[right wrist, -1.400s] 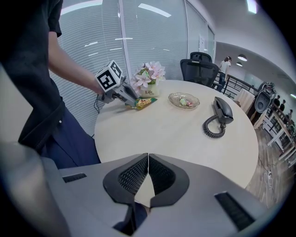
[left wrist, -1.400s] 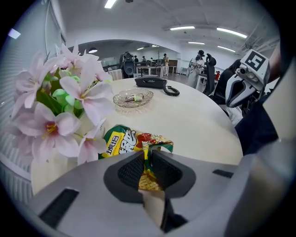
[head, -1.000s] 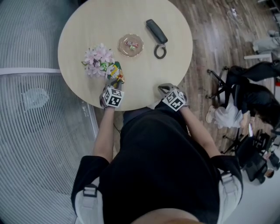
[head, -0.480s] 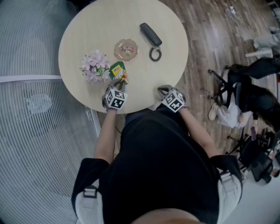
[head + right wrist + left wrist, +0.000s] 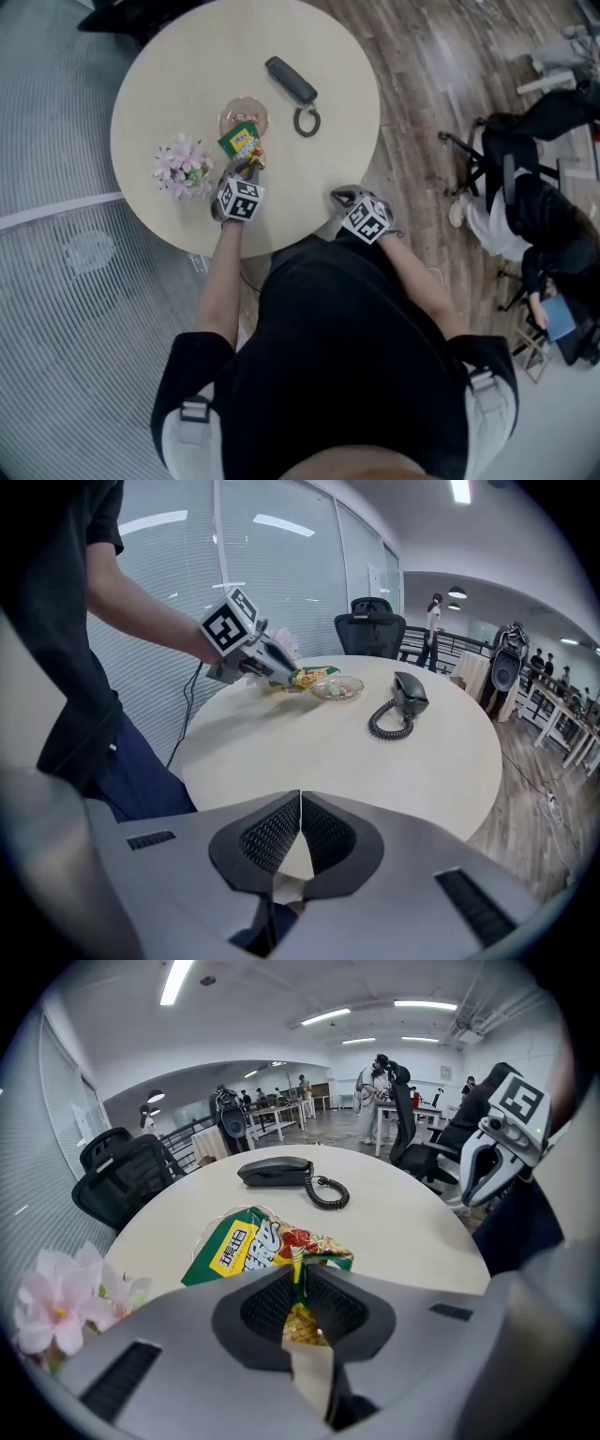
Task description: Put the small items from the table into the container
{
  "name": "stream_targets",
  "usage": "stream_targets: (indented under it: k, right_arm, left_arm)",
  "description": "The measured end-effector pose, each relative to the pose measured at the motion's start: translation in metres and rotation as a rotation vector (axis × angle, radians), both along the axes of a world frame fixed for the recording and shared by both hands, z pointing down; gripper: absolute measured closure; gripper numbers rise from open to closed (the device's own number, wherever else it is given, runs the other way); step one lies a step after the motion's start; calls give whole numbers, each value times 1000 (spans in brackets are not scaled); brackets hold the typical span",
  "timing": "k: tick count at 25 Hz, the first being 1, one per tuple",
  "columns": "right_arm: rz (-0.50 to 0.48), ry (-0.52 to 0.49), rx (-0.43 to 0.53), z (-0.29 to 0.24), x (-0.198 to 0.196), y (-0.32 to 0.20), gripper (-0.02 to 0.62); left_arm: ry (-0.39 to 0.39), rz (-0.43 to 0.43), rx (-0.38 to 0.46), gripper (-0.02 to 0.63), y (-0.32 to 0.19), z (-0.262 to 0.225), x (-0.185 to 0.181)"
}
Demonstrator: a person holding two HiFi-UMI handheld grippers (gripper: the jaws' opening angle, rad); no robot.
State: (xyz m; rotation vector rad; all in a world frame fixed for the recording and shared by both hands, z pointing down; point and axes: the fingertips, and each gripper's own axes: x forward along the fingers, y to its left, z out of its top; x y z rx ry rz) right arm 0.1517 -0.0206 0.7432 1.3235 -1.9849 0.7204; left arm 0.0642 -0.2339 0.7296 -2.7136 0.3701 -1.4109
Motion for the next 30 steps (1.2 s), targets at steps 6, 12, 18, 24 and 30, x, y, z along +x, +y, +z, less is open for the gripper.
stream_targets:
  k: [6, 12, 18, 24, 30]
  right_arm:
    - [16, -30, -16, 3, 9, 14, 571]
    - [21, -49, -39, 8, 26, 15, 571]
    - [1, -40, -66, 13, 42, 12, 571]
    - [-23, -28, -74, 20, 45, -3, 571]
    - [-52, -29, -50, 6, 44, -25, 571]
  left_arm:
    - [9, -42, -27, 563, -30, 3, 32]
    - [-18, -84, -42, 563, -57, 18, 46]
    - [-47, -94, -48, 561, -75, 31, 56]
    - [-23, -98, -56, 536, -83, 38, 62]
    - [48, -119, -35, 489, -76, 9, 61]
